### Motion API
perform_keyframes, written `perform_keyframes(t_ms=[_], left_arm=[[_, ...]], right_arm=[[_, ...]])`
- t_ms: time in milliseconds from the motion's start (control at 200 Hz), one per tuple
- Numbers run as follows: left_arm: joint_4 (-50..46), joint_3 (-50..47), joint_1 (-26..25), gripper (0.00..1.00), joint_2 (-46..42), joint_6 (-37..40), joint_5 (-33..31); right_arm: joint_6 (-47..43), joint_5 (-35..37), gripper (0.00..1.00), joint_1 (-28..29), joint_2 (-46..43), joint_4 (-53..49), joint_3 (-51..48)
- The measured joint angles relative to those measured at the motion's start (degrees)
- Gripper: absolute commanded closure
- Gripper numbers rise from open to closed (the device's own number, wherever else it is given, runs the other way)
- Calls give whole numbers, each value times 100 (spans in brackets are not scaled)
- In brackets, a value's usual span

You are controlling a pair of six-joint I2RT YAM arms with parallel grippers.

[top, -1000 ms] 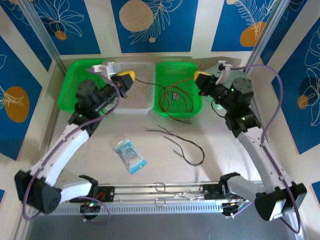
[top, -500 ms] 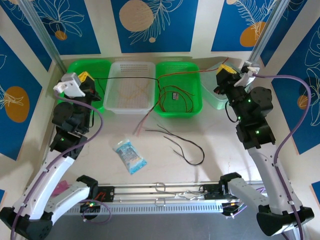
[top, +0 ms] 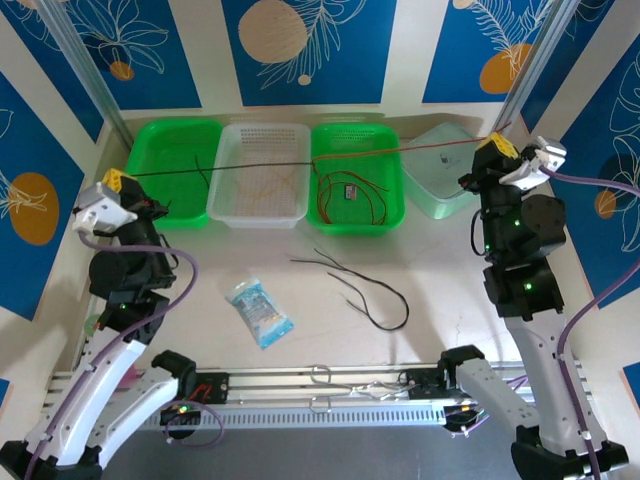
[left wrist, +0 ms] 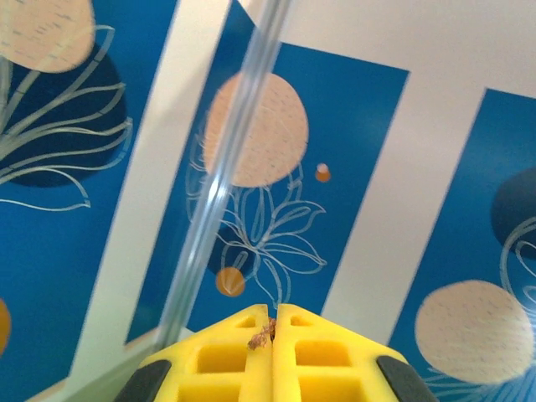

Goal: Untangle the cables

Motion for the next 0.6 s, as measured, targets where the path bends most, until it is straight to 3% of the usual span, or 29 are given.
perform_keyframes(t_ms=[300, 600], left_arm=[[750, -142, 4, 100, -85, 756, -885], [2118, -256, 7, 100, -116, 2083, -1211]], right_arm=[[85, 1102, 100, -627, -304, -192, -291], [315, 1088, 100, -1753, -584, -535, -302]])
